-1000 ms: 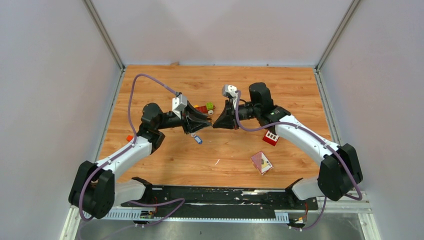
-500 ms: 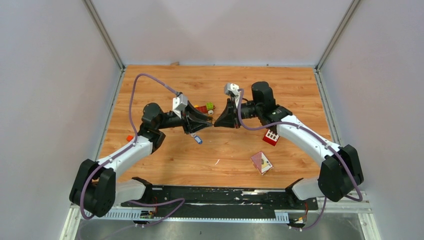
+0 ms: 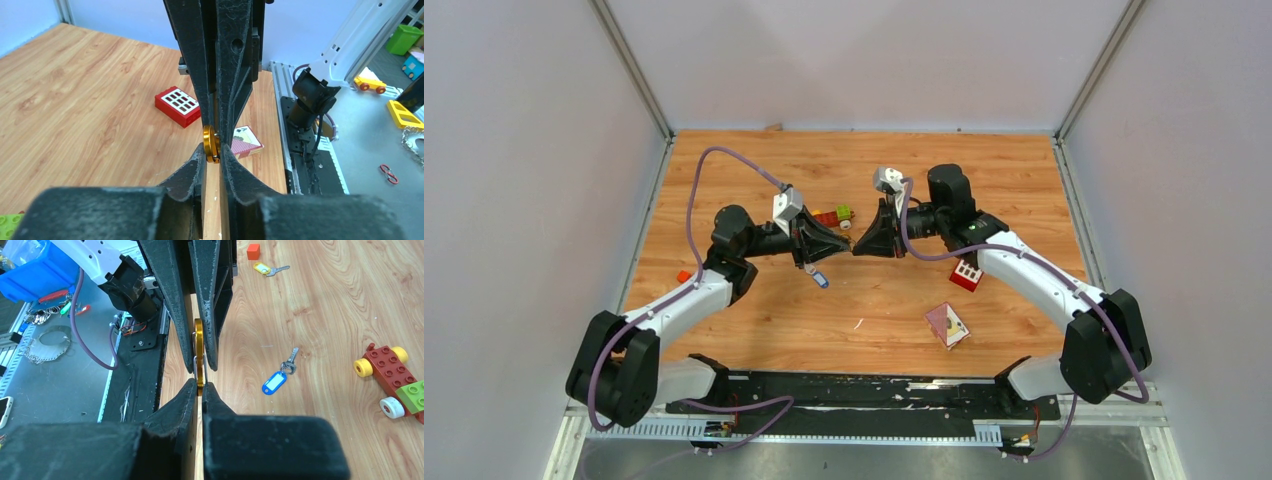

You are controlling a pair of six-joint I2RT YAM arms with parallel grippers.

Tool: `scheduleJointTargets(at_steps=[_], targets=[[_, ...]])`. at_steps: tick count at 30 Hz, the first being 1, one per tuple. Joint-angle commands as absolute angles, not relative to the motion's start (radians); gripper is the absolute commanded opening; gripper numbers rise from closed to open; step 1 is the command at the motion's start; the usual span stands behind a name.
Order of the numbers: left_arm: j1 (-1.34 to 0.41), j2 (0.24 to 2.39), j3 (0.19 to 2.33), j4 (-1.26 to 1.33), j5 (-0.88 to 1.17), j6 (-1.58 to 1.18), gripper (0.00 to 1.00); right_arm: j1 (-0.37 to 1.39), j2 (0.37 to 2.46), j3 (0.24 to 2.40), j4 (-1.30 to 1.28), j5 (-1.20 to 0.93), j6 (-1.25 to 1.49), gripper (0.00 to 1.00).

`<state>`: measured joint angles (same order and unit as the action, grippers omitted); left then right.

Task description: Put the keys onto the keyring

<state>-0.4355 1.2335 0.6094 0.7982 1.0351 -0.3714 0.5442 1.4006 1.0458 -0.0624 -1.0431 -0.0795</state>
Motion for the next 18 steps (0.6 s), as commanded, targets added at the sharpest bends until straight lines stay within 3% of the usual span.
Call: scheduleJointTargets(at_steps=[1, 5, 8, 14, 18], targets=[[-0.449, 1.236, 0.620, 0.838, 1.058, -0.386, 0.15, 0.537, 1.379, 1.049, -0.008, -1.049, -0.074, 0.00], [-0.449, 1.235, 0.624, 0.822, 1.054, -0.381, 0.01, 0.537, 1.380, 1.045, -0.009, -1.040, -0.085, 0.00], [-0.449, 1.223, 0.631, 0.774, 1.047, -0.351, 0.00, 0.537, 1.374, 1.044, -0.024, -1.020, -0.116, 0.03], [-0.452, 1.184, 0.704, 0.438, 1.052, -0.119, 0.00, 0.540, 1.356, 1.128, -0.253, -0.942, -0.299, 0.37], [-0.475, 1.149, 0.748, 0.168, 1.040, 0.125, 0.00, 0.539, 1.309, 1.122, -0.255, -0.969, -0.332, 0.43]])
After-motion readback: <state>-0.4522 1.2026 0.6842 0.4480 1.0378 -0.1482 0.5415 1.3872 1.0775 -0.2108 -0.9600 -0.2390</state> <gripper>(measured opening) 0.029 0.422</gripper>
